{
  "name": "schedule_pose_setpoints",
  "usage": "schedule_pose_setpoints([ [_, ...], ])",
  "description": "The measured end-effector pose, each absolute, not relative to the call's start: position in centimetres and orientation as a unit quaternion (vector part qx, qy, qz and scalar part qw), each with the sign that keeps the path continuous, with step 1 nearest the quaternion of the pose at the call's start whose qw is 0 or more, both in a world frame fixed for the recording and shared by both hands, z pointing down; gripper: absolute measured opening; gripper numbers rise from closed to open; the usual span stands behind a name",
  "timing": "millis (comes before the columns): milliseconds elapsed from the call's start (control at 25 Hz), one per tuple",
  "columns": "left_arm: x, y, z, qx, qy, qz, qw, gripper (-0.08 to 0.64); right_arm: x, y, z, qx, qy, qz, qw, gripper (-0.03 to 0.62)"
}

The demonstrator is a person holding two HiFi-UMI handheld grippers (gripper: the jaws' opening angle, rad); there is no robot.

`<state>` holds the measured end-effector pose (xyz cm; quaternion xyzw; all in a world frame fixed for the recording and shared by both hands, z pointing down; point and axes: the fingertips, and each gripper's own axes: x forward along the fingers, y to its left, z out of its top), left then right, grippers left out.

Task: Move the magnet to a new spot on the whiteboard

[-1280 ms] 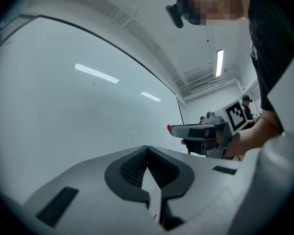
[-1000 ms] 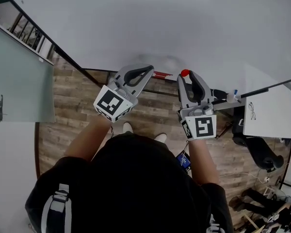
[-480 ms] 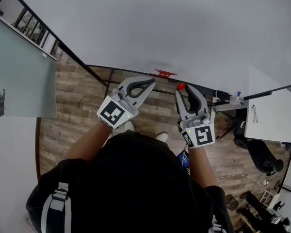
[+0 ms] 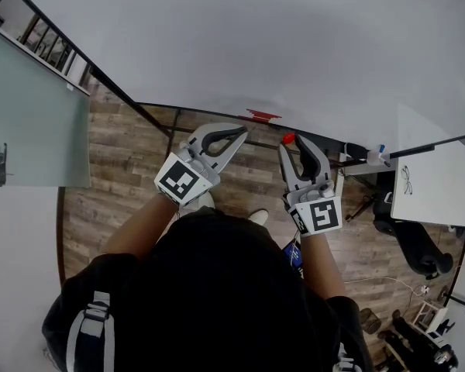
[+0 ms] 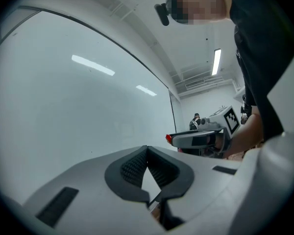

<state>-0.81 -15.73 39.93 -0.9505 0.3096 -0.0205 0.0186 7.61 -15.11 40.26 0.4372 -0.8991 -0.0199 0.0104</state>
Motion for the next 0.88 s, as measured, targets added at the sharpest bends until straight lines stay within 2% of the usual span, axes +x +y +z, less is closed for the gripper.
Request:
schedule_pose_setpoints([
  [880, -0.3, -16.4, 38.7, -0.942, 0.336, -0.023, 0.016, 0.004, 9.9, -15.7, 38.8, 0.442, -0.897, -0.031, 0.000, 0.118],
])
